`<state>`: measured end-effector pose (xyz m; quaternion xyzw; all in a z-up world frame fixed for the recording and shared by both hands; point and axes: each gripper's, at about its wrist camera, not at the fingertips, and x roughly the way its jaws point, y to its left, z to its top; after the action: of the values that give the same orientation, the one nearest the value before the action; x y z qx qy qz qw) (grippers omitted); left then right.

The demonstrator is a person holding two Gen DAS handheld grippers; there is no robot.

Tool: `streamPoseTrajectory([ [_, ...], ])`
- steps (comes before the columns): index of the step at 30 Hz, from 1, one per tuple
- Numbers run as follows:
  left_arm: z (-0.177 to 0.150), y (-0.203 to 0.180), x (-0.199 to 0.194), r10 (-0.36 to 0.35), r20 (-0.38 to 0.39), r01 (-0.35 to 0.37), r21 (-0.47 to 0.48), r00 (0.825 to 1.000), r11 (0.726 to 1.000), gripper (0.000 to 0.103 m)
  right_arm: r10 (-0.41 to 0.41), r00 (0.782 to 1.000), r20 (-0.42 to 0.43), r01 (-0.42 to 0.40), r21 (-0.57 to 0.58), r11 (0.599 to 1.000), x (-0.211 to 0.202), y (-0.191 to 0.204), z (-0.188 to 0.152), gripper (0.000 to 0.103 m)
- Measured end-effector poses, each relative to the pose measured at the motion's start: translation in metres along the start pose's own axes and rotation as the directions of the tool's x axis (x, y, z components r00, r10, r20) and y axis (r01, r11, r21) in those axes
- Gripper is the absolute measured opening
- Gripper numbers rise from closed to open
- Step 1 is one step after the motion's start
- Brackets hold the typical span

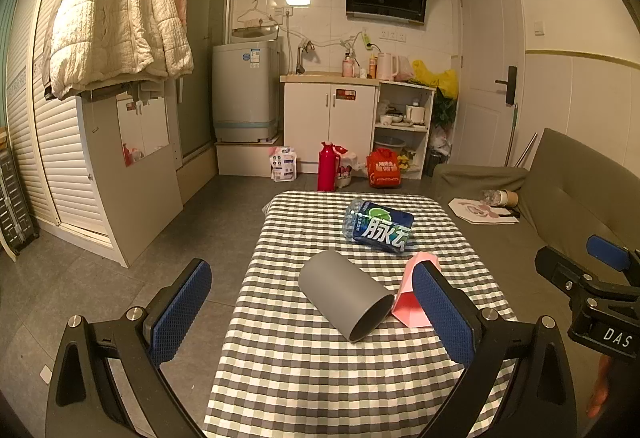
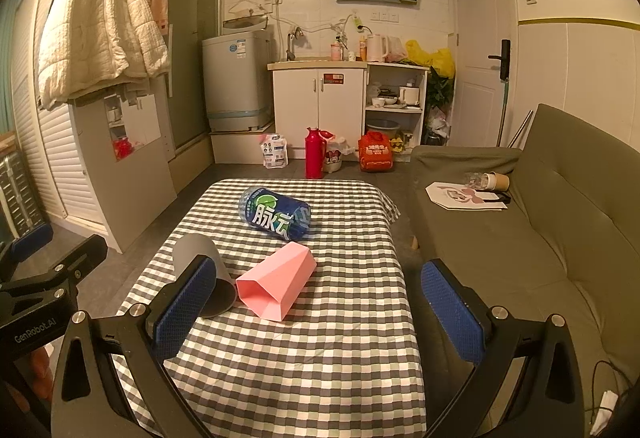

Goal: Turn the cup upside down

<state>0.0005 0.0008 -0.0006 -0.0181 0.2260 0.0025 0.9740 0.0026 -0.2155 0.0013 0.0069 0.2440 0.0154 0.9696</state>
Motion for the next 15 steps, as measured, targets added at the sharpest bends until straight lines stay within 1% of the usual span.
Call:
streamPoseTrajectory([
  [15, 0.0000, -0.0001, -0.0002, 0.000, 0.000, 0.000, 0.000, 1.000, 1.000, 0.103, 0.002, 1.000, -0.002, -0.002, -0.001, 1.000, -0.0006, 0.0017, -0.0004, 0.103],
])
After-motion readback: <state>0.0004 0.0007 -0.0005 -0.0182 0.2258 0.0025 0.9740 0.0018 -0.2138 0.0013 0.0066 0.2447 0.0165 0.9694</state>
